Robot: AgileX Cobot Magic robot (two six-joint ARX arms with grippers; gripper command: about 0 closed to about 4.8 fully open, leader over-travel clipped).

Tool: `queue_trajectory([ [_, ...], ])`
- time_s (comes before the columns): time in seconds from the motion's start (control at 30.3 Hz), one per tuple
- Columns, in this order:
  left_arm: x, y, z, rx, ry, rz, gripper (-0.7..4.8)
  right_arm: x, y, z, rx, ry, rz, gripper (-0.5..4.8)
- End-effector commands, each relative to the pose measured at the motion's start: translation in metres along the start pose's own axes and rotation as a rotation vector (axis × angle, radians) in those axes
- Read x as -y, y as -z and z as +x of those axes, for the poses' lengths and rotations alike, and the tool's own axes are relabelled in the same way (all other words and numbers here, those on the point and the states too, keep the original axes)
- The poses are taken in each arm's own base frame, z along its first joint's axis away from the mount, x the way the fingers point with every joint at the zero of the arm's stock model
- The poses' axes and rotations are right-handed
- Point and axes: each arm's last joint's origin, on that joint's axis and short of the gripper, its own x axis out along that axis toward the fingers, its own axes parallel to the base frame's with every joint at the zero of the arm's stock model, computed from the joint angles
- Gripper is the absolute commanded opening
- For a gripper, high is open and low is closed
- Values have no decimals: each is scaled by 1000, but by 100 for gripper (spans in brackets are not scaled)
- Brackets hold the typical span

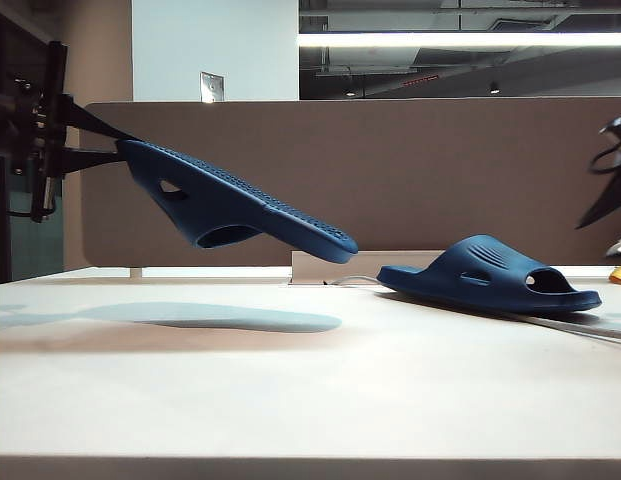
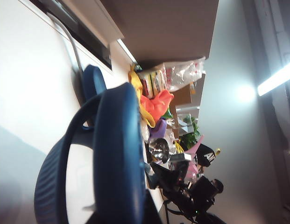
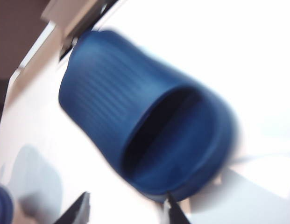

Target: Interlock the pair of blue slippers on the table with their fronts facing up.

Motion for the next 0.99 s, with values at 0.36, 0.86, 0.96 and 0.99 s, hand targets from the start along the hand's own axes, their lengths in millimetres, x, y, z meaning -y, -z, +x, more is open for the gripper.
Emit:
queue_trajectory([
  [0.36, 4, -1, -1, 10, 10, 29, -6, 6, 6, 2, -38, 91, -128, 211],
  [0.86, 5, -1, -1, -2, 18, 33, -6, 14, 15, 14, -71, 134, 79, 236],
  [0.96, 5, -1, -1, -6, 20, 33, -6, 21, 18, 24, -89, 121, 130, 246],
  [0.99, 5, -1, -1, -9, 22, 33, -6, 23, 20, 27, -96, 117, 141, 246],
])
